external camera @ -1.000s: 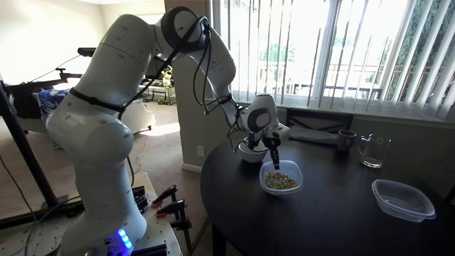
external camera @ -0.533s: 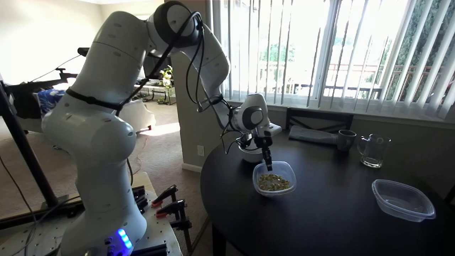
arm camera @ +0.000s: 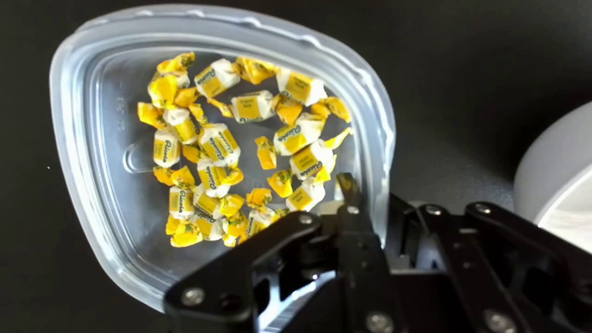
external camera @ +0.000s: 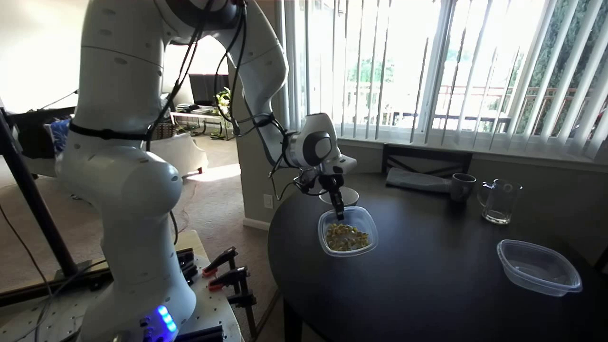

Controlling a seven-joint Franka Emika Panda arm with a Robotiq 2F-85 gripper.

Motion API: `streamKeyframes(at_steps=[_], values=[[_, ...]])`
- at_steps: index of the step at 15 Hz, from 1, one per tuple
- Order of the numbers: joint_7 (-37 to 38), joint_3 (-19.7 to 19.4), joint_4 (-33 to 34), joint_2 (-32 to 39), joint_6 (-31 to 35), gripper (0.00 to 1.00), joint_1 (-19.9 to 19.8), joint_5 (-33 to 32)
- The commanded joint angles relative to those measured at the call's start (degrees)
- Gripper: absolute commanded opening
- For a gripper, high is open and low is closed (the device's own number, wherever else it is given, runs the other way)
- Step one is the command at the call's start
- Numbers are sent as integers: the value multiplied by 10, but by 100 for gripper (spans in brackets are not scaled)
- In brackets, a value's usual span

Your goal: Pour the contents in the clear bowl into the white bowl.

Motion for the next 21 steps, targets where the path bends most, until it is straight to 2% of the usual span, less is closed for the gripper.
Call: streamKeyframes(at_steps=[1, 4, 7, 9, 10, 13, 14, 16, 21], values=[[-23, 41, -39, -55, 15, 1, -44, -23], [-66, 81, -58, -77, 65, 1, -82, -16], [-136, 121, -80, -86, 113, 1, -118, 27], [-172, 162, -92, -90, 136, 1, -149, 59], [-190, 189, -96, -89, 145, 1, -167, 82], [-271, 270, -93, -80, 156, 1, -208, 202], [-220, 223, -78, -68, 138, 5, -177, 147], [-244, 256, -78, -68, 140, 5, -192, 182], [-245, 261, -78, -68, 140, 5, -200, 184]])
